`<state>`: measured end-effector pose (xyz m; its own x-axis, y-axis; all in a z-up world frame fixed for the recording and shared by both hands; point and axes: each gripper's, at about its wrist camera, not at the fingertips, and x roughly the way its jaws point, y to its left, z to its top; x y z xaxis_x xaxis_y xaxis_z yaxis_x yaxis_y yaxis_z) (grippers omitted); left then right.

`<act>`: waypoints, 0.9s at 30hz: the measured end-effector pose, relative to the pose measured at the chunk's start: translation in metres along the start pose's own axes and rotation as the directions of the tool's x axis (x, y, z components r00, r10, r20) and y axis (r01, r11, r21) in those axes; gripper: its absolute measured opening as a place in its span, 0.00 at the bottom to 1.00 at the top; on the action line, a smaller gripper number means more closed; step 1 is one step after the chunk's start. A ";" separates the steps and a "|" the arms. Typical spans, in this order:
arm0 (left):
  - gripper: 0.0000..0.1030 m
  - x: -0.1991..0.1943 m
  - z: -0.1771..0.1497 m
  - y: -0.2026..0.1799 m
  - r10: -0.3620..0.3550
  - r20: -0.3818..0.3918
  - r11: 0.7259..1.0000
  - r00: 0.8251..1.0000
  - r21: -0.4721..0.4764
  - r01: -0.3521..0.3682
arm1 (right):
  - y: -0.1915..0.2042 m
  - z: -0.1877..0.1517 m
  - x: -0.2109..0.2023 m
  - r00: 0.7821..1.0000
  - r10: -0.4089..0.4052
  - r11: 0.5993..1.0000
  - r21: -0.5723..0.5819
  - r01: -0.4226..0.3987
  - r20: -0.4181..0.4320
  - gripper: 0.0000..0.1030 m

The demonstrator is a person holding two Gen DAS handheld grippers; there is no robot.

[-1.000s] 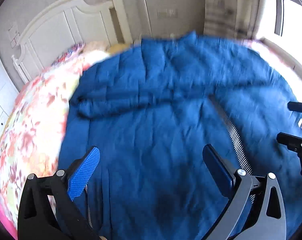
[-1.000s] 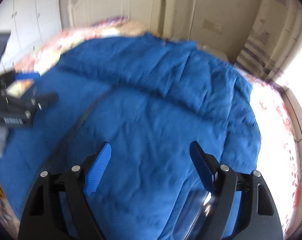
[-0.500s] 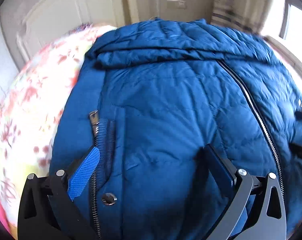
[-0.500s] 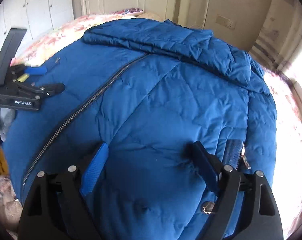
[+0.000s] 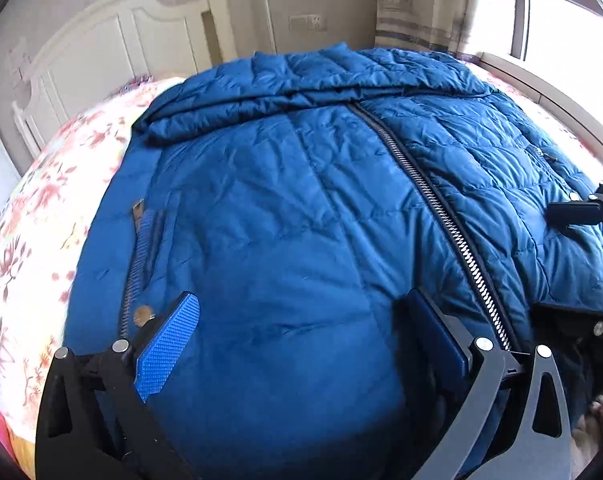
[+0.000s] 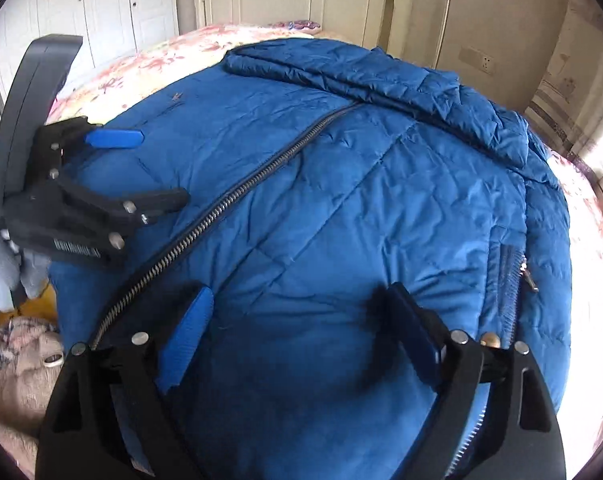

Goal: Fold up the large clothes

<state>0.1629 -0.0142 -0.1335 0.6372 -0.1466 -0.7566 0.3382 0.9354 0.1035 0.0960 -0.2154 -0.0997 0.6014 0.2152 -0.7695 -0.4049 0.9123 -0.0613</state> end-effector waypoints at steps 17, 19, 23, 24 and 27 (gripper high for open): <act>0.96 -0.025 -0.044 0.049 0.041 0.036 0.994 0.999 -0.101 -0.037 | -0.055 -0.061 -0.045 0.986 -0.129 0.980 0.165 0.111 0.104 0.83; 0.96 -0.023 -0.044 0.050 0.034 0.038 0.994 0.999 -0.104 -0.030 | -0.058 -0.070 -0.036 0.990 -0.126 0.979 0.167 0.115 0.059 0.83; 0.96 -0.024 -0.045 0.051 0.030 0.038 0.994 0.999 -0.106 -0.026 | -0.066 -0.076 -0.036 0.993 -0.090 0.973 0.219 0.072 0.071 0.84; 0.96 -0.027 -0.045 0.051 0.038 0.031 0.993 0.999 -0.110 -0.034 | -0.064 -0.074 -0.042 0.990 -0.118 0.972 0.211 0.100 0.073 0.83; 0.96 -0.045 -0.048 0.052 0.056 0.070 0.991 0.996 -0.126 -0.047 | -0.068 -0.077 -0.056 0.982 -0.153 0.966 0.225 0.126 0.106 0.83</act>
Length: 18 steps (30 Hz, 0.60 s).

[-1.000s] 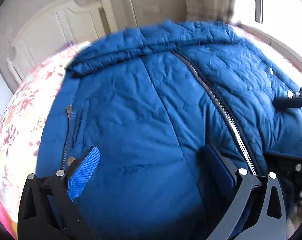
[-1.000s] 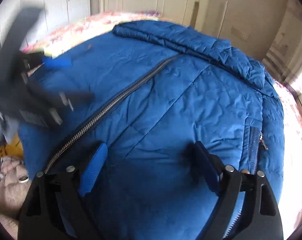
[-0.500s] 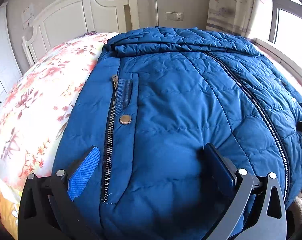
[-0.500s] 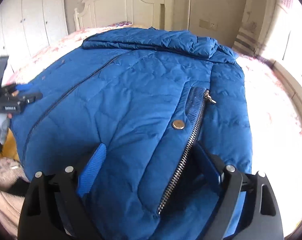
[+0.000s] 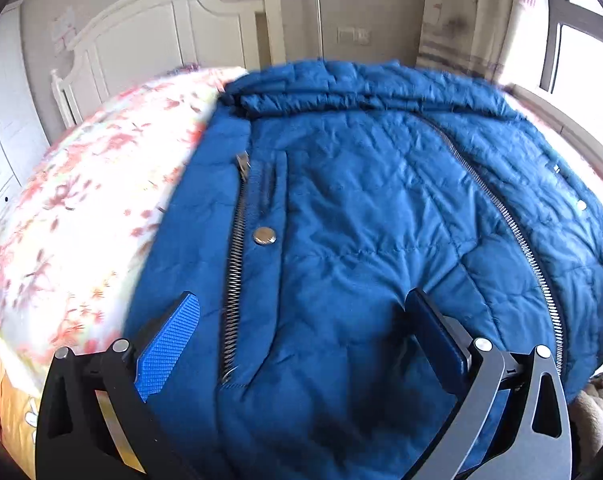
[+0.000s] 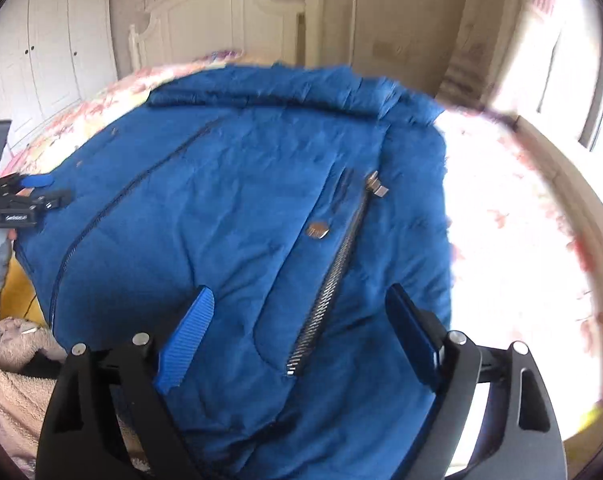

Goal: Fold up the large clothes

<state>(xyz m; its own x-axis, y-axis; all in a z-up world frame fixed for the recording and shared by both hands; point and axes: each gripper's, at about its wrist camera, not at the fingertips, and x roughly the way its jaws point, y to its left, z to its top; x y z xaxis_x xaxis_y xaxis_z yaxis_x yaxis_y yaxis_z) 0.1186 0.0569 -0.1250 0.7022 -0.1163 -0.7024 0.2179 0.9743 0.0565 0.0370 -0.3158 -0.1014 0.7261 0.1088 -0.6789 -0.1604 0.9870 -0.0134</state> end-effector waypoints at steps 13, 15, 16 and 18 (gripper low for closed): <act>0.95 -0.026 -0.047 0.082 -0.085 0.021 0.968 0.996 -0.236 0.088 | -0.040 -0.046 -0.025 1.000 0.008 0.985 0.170 -0.004 -0.023 0.84; 0.95 -0.032 -0.057 0.085 -0.105 0.037 0.967 0.994 -0.227 0.111 | -0.045 -0.059 -0.033 1.000 0.026 0.978 0.209 -0.023 -0.008 0.85; 0.95 -0.034 -0.061 0.082 -0.115 0.039 0.969 0.993 -0.215 0.121 | -0.045 -0.063 -0.036 1.000 0.030 0.977 0.211 -0.028 -0.004 0.85; 0.95 -0.033 -0.070 0.077 -0.142 0.028 0.969 0.989 -0.201 0.145 | -0.042 -0.068 -0.041 1.000 0.028 0.978 0.208 -0.028 0.002 0.85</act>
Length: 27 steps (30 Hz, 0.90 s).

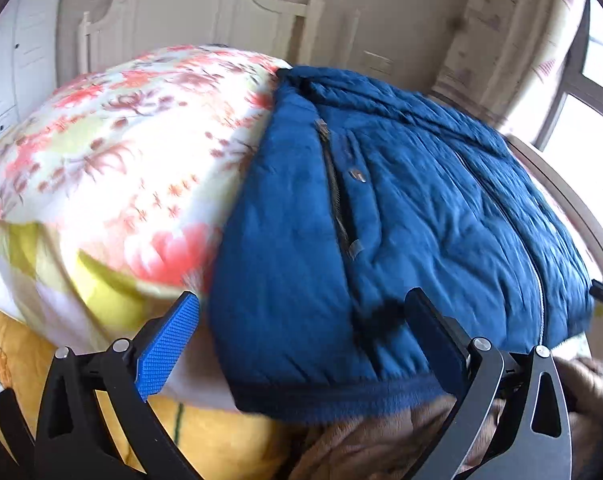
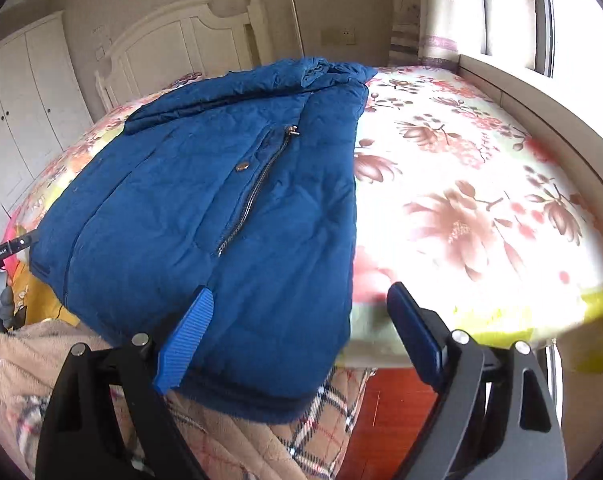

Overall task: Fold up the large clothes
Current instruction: 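Grasp the ribbed hem of the jacket with both grippers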

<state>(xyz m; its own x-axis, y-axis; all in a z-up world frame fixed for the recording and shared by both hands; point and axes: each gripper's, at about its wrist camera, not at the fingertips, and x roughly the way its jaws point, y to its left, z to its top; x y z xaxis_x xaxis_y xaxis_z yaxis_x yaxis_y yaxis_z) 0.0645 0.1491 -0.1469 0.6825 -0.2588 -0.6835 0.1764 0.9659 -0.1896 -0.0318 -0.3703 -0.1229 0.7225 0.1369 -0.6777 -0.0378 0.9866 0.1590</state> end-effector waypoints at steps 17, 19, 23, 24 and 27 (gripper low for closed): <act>0.70 -0.005 -0.009 -0.009 0.021 0.003 0.999 1.000 0.030 -0.021 | 0.009 -0.028 -0.005 0.998 0.002 1.000 0.025 0.000 -0.064 0.73; 0.72 -0.002 -0.008 -0.007 0.001 -0.005 1.000 1.000 0.027 -0.001 | 0.005 -0.029 0.004 0.996 0.039 0.997 0.063 -0.034 -0.076 0.73; 0.77 0.004 -0.009 -0.012 0.002 -0.005 0.999 1.000 0.038 -0.002 | 0.008 -0.030 0.011 0.993 0.079 0.995 0.068 -0.073 -0.089 0.55; 0.73 0.003 -0.009 -0.012 0.000 -0.003 0.999 1.000 0.040 0.000 | 0.011 -0.031 0.010 0.994 0.064 0.997 0.047 -0.060 -0.083 0.39; 0.31 -0.010 -0.010 -0.010 -0.053 0.010 0.998 0.999 0.029 0.053 | 0.019 -0.033 -0.008 0.996 0.080 0.997 0.002 -0.080 -0.039 0.15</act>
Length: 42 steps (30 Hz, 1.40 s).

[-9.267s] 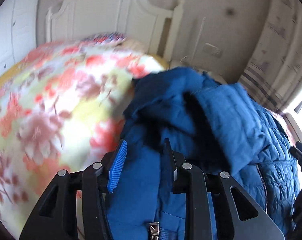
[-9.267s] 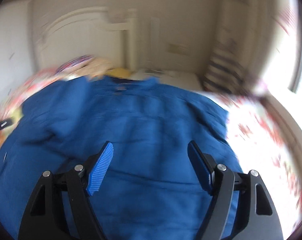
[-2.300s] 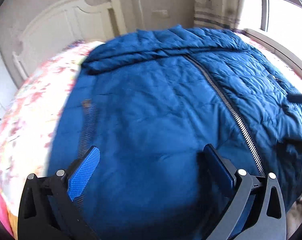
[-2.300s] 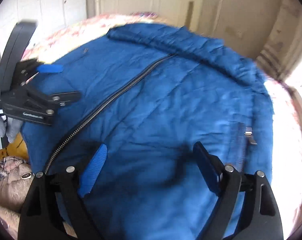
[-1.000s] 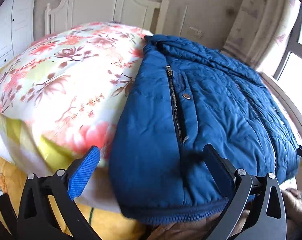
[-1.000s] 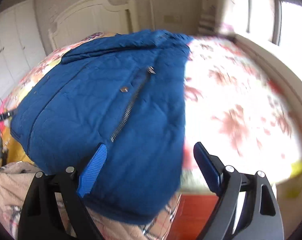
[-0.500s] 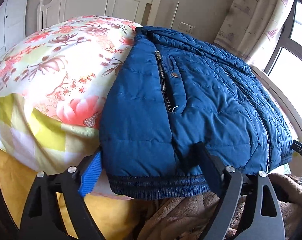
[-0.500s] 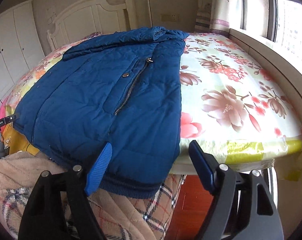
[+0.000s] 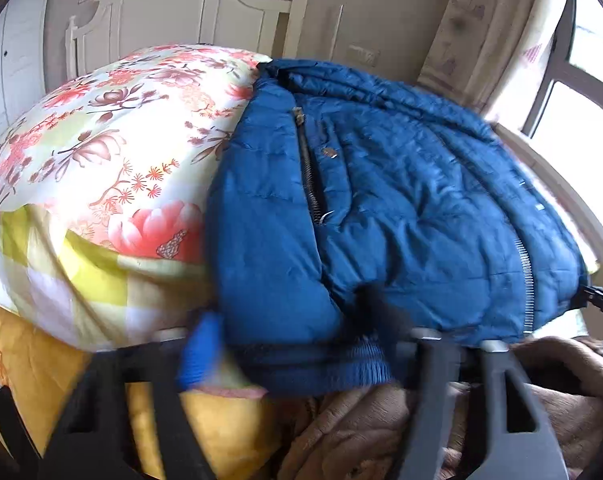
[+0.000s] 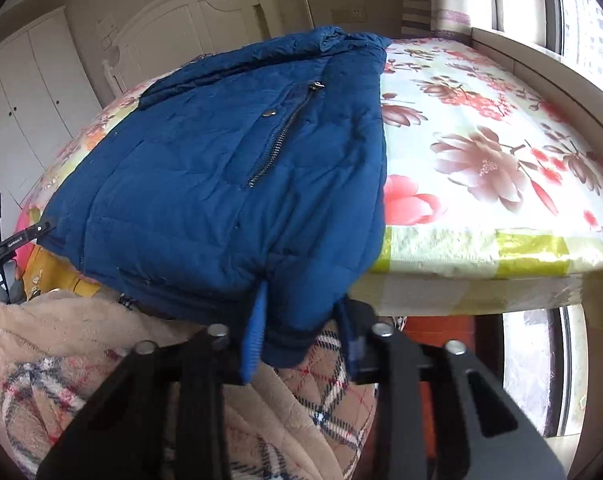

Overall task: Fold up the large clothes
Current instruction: 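Grasp the ribbed hem of the jacket with both grippers, then lift the jacket by its hem with both grippers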

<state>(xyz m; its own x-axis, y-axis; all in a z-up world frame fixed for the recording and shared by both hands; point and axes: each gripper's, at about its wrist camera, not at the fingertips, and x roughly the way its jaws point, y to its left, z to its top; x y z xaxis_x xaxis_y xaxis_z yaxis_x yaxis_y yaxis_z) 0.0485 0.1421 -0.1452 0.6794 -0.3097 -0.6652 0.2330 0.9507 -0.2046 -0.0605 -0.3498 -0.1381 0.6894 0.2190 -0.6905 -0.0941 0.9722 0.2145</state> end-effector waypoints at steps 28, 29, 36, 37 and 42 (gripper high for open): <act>0.24 -0.086 0.202 -0.047 -0.188 0.345 0.979 0.920 -0.014 0.206 | 0.003 0.208 -0.106 0.888 -0.009 0.996 -0.072 0.047 0.459 0.15; 0.25 -0.051 0.229 -0.045 -0.158 0.292 0.982 0.943 -0.053 0.181 | -0.008 0.227 -0.083 0.904 -0.017 0.999 -0.033 0.035 0.427 0.16; 0.75 0.103 0.282 0.007 -0.006 0.024 0.968 1.000 -0.250 0.012 | -0.092 0.293 0.086 0.988 -0.057 0.964 0.266 0.016 0.147 0.64; 0.75 0.110 0.282 0.022 -0.005 0.024 0.961 1.000 -0.275 0.012 | -0.101 0.292 0.091 0.986 -0.055 0.959 0.284 0.009 0.154 0.64; 0.75 0.113 0.289 0.074 0.026 0.025 0.955 0.999 -0.295 -0.017 | -0.132 0.287 0.103 0.986 -0.107 0.952 0.299 0.065 0.126 0.64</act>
<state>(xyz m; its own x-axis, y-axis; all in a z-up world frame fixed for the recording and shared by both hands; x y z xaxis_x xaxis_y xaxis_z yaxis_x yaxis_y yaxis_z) 0.3430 0.1729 -0.0279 0.7022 -0.2855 -0.6522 0.0060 0.9184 -0.3956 0.2288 -0.4796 -0.0397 0.7803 0.1020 -0.6170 0.1695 0.9152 0.3657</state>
